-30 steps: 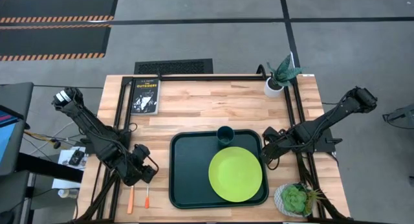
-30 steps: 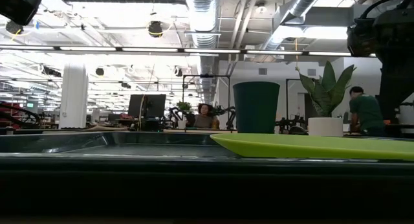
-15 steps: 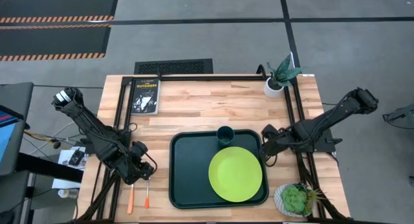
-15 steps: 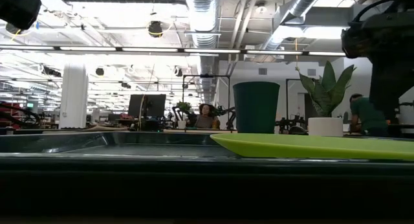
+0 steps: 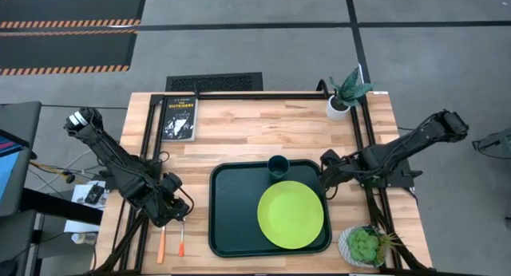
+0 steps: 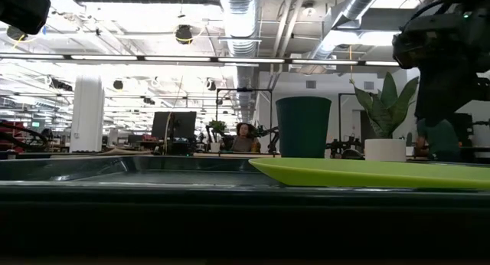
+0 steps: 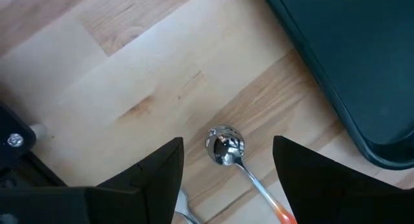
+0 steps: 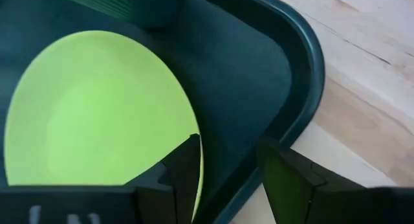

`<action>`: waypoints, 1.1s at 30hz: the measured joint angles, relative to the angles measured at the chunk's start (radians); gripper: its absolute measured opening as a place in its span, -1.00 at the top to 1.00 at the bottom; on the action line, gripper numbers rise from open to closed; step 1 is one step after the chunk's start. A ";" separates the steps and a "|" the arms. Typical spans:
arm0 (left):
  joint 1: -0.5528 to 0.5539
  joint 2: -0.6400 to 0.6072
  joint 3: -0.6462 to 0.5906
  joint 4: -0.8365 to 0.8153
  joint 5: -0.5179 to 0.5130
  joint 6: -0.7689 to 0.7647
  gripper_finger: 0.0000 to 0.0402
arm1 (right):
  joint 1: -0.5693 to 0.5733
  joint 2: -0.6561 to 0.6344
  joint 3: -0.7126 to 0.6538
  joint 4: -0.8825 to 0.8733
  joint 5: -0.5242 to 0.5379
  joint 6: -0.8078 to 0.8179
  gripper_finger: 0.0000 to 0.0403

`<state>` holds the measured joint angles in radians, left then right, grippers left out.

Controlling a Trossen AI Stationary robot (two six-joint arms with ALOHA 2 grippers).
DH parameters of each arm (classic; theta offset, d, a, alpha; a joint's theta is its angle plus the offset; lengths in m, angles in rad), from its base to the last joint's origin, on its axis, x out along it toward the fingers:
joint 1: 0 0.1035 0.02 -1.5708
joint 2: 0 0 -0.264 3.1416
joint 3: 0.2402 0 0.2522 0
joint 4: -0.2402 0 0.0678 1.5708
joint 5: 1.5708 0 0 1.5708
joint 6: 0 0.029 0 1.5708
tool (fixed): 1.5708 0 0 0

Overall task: Pick and place plate/cup/fork/spoon on tray
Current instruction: Put the orange fork on the black tray to the left of the green plate

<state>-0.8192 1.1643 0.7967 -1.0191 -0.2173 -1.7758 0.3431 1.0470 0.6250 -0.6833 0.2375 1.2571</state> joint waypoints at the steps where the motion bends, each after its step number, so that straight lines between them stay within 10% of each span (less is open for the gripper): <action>1: 0.000 0.000 0.000 0.000 0.001 0.002 -0.12 | 0.000 0.000 0.000 0.004 0.000 -0.001 0.13; 33: -0.001 0.000 0.000 0.003 -0.003 0.001 -0.12 | 0.000 0.000 0.000 0.011 0.037 0.036 0.14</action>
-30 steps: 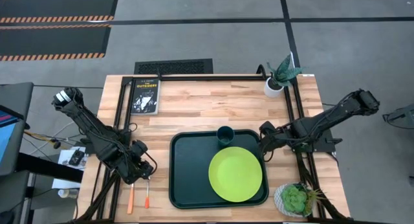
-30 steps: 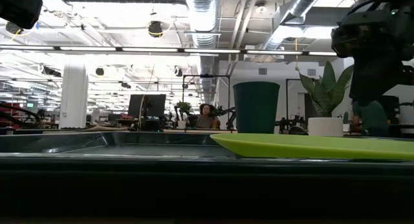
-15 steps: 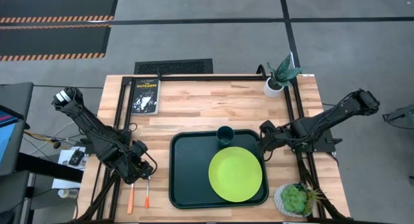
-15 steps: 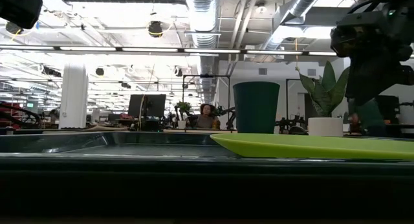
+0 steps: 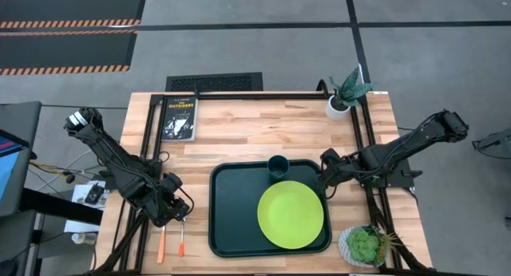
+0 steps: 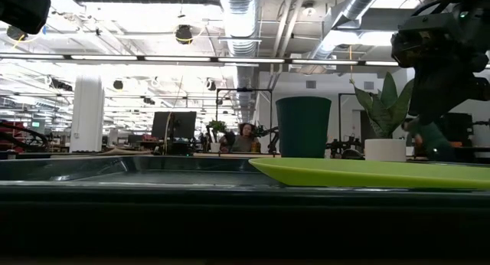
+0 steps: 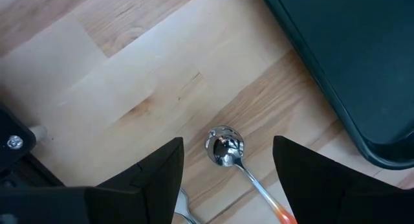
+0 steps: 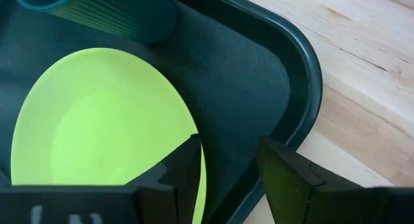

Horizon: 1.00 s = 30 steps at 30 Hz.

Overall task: Pick and place plate/cup/fork/spoon on tray
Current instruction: Put the orange fork on the black tray to the left of the green plate

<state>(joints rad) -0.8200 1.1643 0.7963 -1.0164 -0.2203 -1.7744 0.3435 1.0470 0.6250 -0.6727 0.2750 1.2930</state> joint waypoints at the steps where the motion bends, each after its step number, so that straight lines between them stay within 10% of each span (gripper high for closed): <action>1: 0.000 0.000 0.000 0.003 0.002 0.000 -0.12 | 0.000 0.000 0.000 0.000 0.000 0.000 0.14; 30: 0.000 0.001 0.000 0.013 -0.004 0.020 -0.12 | 0.000 0.000 0.000 0.000 -0.003 0.000 0.14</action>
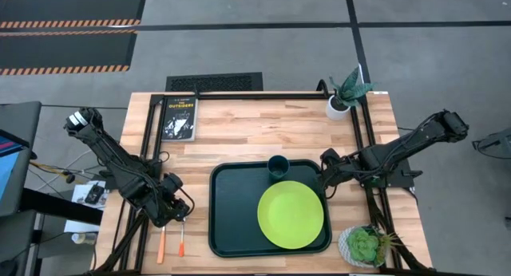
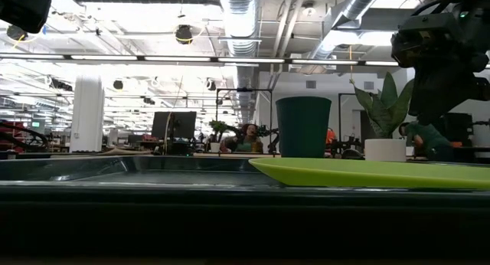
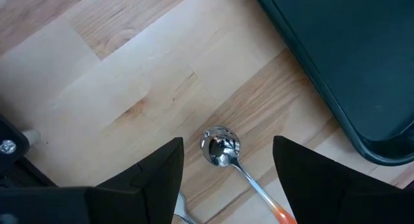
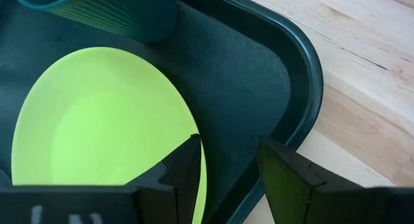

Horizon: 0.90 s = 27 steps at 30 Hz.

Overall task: Pick and place plate/cup/fork/spoon on tray
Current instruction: Put the orange fork on the black tray to the left of the green plate

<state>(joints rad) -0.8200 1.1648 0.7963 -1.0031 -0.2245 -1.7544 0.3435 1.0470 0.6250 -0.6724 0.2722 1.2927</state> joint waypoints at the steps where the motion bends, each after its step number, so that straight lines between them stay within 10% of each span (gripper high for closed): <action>1: 0.000 0.000 0.000 0.000 0.000 0.000 -0.12 | 0.000 0.000 0.000 0.000 0.000 0.000 0.14; 27: 0.000 0.000 0.000 -0.001 0.045 0.012 -0.12 | 0.000 0.000 0.000 0.000 -0.001 0.016 -0.03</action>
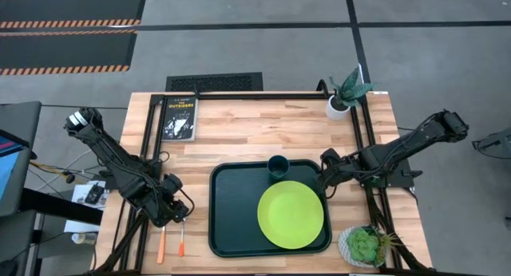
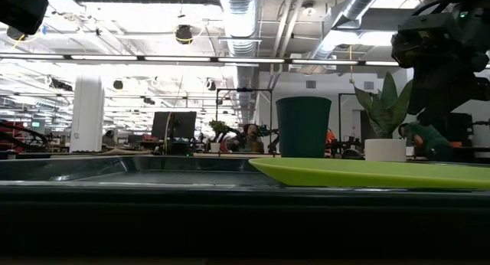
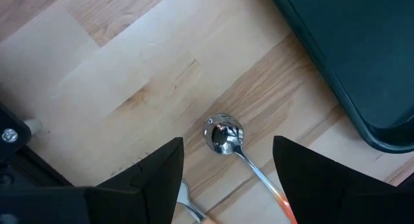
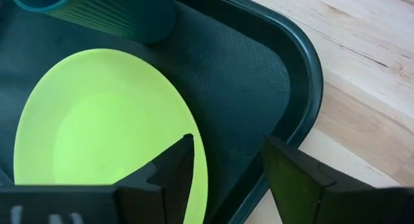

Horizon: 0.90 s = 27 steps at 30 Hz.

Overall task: Pick and place plate/cup/fork/spoon on tray
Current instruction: Put the orange fork on the black tray to the left of the green plate

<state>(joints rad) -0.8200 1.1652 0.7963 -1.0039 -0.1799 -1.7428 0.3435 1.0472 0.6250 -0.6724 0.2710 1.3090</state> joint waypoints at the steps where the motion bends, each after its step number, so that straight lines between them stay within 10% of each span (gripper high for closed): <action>1: 0.000 0.000 0.000 0.000 0.000 0.000 -0.12 | 0.000 0.000 0.000 0.000 0.000 0.000 -0.04; 27: -0.148 0.236 -0.001 0.215 0.240 -0.495 -0.12 | 0.000 0.000 0.000 0.003 -0.008 -0.039 -0.01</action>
<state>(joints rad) -0.9679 1.4012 0.7956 -0.7893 0.0598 -2.2379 0.3435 1.0473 0.6250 -0.6691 0.2626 1.2702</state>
